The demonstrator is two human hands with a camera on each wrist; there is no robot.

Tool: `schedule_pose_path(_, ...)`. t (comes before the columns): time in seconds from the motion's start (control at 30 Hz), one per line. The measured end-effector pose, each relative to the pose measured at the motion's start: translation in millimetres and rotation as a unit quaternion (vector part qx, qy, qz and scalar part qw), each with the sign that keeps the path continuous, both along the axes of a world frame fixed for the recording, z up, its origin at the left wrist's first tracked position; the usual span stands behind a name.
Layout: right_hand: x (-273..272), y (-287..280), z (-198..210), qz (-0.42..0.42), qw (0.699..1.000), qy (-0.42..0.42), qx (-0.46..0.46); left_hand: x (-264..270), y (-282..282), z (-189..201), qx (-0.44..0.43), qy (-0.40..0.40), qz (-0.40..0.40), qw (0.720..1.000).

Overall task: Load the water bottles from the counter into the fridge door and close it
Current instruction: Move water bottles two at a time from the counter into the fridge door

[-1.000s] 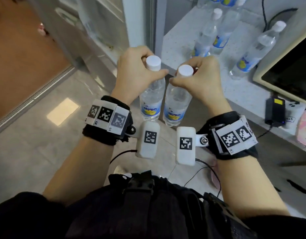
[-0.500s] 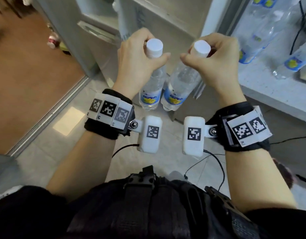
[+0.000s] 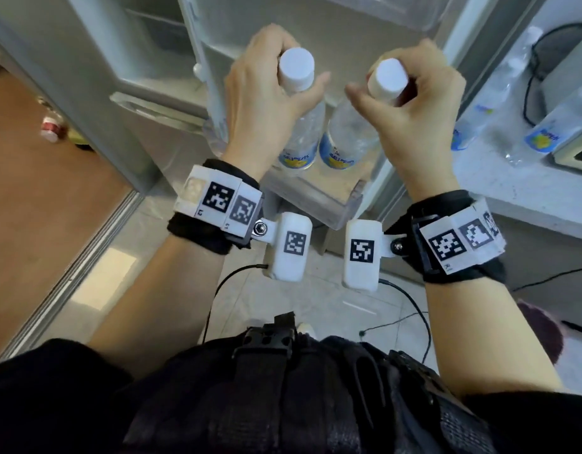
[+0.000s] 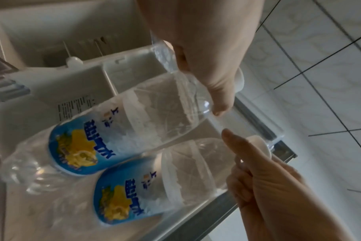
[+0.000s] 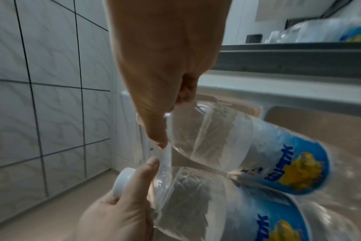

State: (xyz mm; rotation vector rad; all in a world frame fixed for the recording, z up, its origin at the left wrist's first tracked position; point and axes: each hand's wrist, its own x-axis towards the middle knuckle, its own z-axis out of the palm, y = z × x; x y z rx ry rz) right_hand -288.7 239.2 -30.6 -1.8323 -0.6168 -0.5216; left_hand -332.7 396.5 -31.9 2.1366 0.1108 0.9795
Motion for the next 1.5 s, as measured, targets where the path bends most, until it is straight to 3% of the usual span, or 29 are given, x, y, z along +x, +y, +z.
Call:
schedule_pose_path(0.27, 2.8, 25.2, -40.1, -0.096, 0.994, 0.037, -0.029, 40.8, 22.4, -36.6, 0.011, 0.041, -0.116, 0.992)
schedule_pose_path(0.5, -9.2, 38.4, -84.0, -0.187, 0.979, 0.074, -0.022, 50.3, 34.2, -78.7, 0.062, 0.107, -0.241, 0.963)
schedule_pose_path(0.8, -26.2, 46.8, -111.6, -0.291, 0.949, 0.118, -0.011, 47.9, 40.5, -98.3, 0.112, 0.138, -0.307, 0.935)
schedule_pose_path(1.07, -37.0, 47.7, -99.6, -0.303, 0.935, 0.185, 0.01, 43.8, 42.4, -91.2, 0.124, 0.157, -0.291, 0.936)
schedule_pose_path(1.3, -45.7, 33.1, -89.6, -0.317, 0.931, 0.179, 0.013, 35.9, 28.4, -77.1, 0.102, 0.072, -0.289, 0.949)
schedule_pose_path(1.5, -46.3, -1.0, -73.2, -0.283, 0.94, 0.188, -0.017, 34.0, -17.6, -50.1, 0.084, -0.006, -0.33, 0.94)
